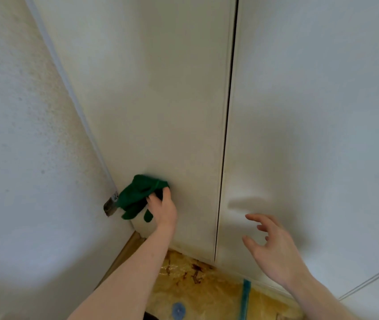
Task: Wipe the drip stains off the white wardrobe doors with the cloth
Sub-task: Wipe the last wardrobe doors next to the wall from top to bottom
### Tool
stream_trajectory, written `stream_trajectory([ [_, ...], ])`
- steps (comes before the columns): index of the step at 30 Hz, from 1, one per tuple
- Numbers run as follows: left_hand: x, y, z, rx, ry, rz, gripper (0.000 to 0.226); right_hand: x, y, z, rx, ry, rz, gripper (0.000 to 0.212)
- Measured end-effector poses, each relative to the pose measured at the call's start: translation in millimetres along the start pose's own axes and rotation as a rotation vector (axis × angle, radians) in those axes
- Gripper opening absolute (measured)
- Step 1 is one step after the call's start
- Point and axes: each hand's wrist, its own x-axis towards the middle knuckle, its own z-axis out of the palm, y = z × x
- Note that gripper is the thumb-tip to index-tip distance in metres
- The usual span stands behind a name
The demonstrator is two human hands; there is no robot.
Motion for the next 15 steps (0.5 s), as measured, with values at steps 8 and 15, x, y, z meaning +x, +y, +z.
stream_trajectory([
  [8, 3.3, -16.7, -3.8, 0.169, 0.011, -0.131, 0.082, 6.7, -0.6, 7.5, 0.013, -0.002, -0.017, 0.044],
  [15, -3.8, -18.0, -2.4, 0.263, 0.042, -0.235, 0.083, 6.4, 3.6, 1.5, 0.006, 0.009, -0.028, 0.045],
])
